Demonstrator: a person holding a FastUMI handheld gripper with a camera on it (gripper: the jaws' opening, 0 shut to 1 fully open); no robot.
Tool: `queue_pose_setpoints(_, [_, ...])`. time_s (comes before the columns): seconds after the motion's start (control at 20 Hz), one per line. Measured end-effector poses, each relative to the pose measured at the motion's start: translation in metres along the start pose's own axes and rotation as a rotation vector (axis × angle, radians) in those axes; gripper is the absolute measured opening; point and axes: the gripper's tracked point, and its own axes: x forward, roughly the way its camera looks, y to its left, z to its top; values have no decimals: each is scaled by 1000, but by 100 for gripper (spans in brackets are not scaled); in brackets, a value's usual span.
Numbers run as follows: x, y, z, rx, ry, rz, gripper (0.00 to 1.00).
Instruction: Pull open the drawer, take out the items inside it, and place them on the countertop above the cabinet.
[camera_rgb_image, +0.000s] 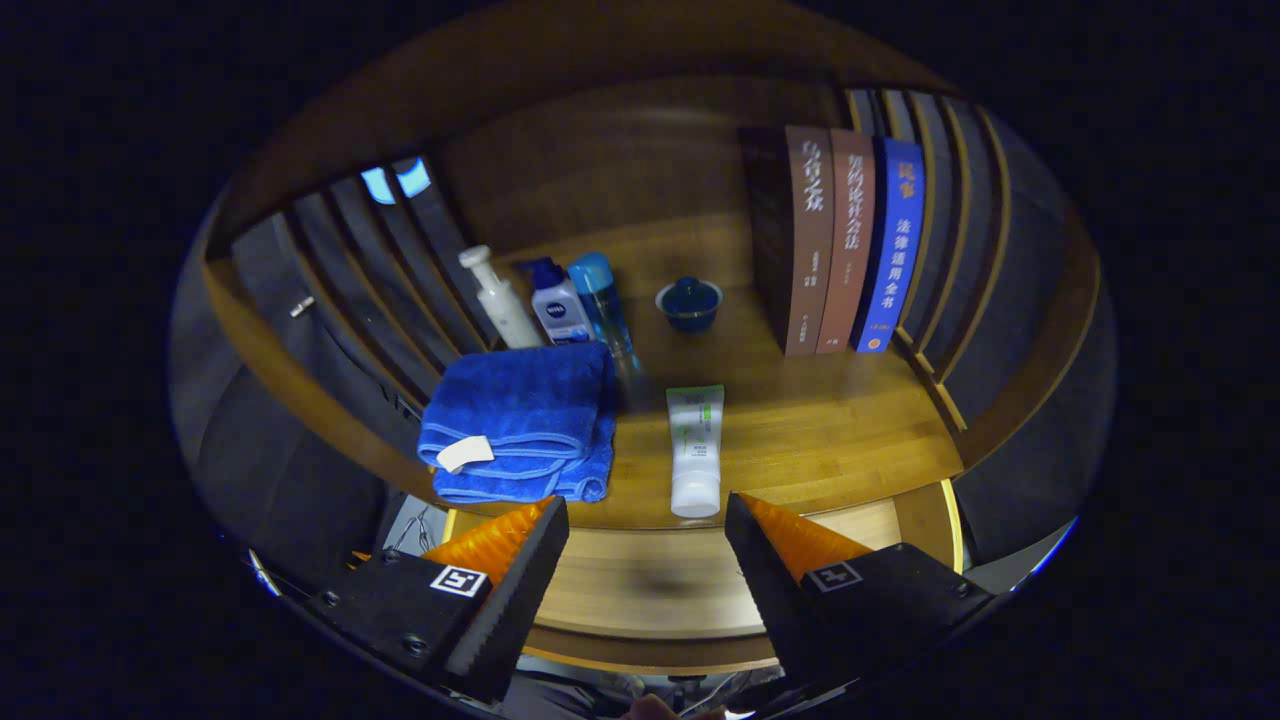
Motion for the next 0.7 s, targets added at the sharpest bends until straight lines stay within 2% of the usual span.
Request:
queue_pose_setpoints(0.2, [-47, -5, -11, -42, -208, 3, 100])
queue_pose_setpoints(0.45, [-90, -11, -46, -83, -434, 1, 100])
queue_pose_setpoints(0.7, [-107, -23, -103, -153, -612, -70, 99])
